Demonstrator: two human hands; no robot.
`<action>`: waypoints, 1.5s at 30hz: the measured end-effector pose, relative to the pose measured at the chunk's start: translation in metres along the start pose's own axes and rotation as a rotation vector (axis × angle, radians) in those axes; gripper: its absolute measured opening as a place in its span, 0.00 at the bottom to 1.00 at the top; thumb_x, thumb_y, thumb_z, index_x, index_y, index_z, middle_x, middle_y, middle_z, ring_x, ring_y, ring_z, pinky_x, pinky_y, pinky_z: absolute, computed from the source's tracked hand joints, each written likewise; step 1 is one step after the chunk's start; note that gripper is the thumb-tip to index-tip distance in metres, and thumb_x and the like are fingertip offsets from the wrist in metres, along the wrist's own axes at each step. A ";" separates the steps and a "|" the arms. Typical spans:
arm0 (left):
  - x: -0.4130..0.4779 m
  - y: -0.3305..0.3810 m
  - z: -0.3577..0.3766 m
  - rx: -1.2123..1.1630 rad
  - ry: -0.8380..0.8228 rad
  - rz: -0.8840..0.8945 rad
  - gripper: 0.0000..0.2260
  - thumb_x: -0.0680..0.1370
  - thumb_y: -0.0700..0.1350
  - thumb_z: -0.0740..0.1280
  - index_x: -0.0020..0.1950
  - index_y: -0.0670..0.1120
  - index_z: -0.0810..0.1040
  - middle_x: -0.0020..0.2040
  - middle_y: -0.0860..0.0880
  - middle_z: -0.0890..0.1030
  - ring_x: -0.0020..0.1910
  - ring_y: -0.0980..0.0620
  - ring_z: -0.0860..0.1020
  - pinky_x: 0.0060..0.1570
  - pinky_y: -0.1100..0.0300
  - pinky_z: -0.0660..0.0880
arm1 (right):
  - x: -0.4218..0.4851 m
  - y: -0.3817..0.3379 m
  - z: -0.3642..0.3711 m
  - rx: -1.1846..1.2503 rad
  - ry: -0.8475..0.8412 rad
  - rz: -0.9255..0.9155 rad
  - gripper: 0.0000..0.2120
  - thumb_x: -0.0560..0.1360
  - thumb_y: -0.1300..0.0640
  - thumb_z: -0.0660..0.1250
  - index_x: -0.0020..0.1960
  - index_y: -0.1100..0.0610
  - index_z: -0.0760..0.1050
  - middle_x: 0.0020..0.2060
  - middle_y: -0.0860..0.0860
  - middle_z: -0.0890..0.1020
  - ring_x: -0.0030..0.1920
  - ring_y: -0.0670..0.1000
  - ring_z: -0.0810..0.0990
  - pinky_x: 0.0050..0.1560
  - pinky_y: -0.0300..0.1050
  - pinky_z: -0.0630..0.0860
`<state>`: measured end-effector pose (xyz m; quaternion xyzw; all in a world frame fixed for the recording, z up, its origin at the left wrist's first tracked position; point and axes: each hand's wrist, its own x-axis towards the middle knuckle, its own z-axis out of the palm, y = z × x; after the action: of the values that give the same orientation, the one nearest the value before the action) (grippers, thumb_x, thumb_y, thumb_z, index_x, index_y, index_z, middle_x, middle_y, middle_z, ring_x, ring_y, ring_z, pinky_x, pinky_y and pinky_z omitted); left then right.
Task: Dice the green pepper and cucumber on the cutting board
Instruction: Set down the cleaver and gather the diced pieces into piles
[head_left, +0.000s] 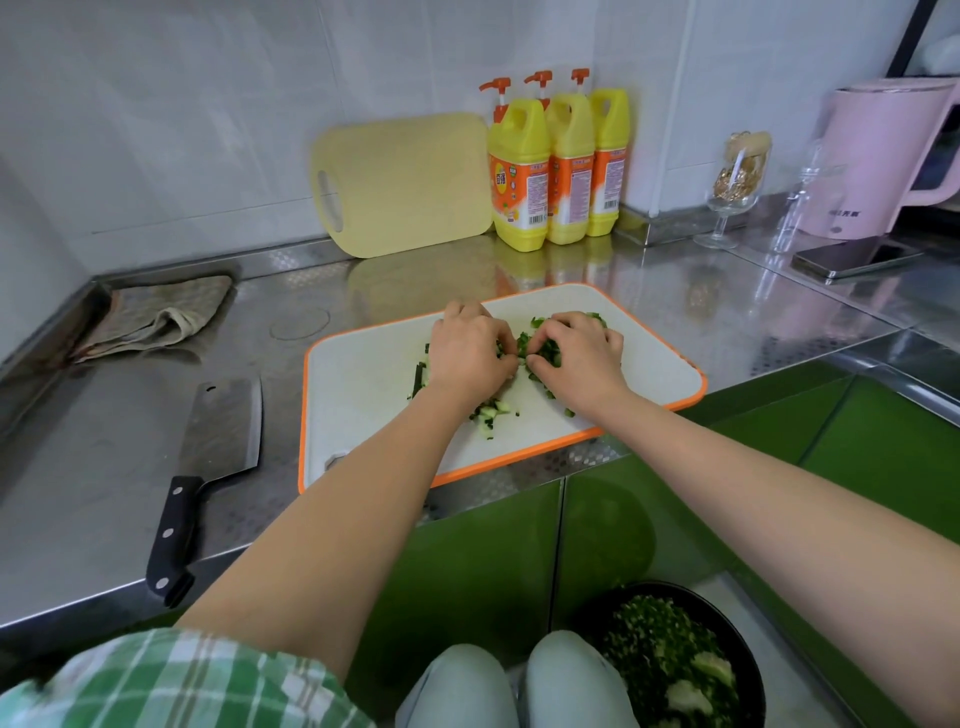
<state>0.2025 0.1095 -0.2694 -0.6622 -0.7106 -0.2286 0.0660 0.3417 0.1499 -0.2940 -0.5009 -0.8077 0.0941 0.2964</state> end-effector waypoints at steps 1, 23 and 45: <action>-0.001 0.000 0.000 0.009 -0.010 0.001 0.05 0.72 0.47 0.70 0.46 0.51 0.83 0.53 0.47 0.77 0.57 0.45 0.70 0.51 0.55 0.67 | 0.001 -0.001 0.000 -0.010 -0.002 0.007 0.05 0.75 0.50 0.67 0.50 0.47 0.78 0.63 0.48 0.72 0.67 0.52 0.66 0.64 0.48 0.54; 0.004 -0.014 -0.003 -0.022 -0.062 0.041 0.15 0.70 0.48 0.71 0.57 0.51 0.80 0.58 0.48 0.75 0.60 0.46 0.69 0.57 0.56 0.66 | 0.009 -0.003 0.009 0.019 0.030 0.015 0.04 0.75 0.54 0.64 0.47 0.49 0.78 0.58 0.48 0.75 0.62 0.53 0.69 0.60 0.49 0.56; 0.006 -0.017 -0.009 0.163 -0.072 0.022 0.05 0.73 0.45 0.66 0.45 0.49 0.82 0.45 0.49 0.80 0.52 0.46 0.73 0.42 0.58 0.65 | 0.008 -0.002 0.009 0.032 0.024 0.028 0.02 0.73 0.54 0.67 0.44 0.48 0.77 0.58 0.47 0.74 0.62 0.51 0.69 0.62 0.49 0.55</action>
<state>0.1833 0.1110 -0.2632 -0.6701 -0.7214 -0.1454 0.0964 0.3320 0.1575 -0.2972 -0.5085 -0.7954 0.1053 0.3126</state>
